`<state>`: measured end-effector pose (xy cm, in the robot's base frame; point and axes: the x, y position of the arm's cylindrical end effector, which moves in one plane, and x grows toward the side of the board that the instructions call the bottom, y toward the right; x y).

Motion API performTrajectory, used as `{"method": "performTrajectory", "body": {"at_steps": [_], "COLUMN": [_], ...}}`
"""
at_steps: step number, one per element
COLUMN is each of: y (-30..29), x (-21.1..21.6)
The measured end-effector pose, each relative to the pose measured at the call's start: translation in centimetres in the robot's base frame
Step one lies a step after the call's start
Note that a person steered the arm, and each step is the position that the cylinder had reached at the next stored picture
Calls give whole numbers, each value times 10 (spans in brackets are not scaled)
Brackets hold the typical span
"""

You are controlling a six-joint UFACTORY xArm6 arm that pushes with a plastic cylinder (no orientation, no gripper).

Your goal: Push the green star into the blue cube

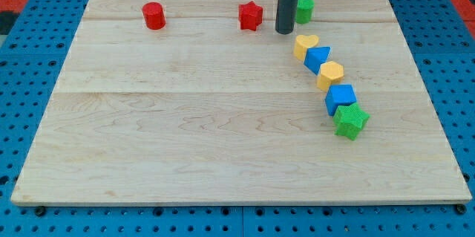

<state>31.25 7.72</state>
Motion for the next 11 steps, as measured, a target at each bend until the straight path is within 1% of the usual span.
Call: {"method": "performTrajectory", "body": {"at_steps": [1, 2, 3, 4, 5, 6, 7, 8, 9, 10, 11], "y": [-29, -41, -76, -76, -59, 4, 62, 86, 49, 61, 108], "x": [15, 27, 73, 146, 203, 231, 231, 239, 236, 221, 211]}}
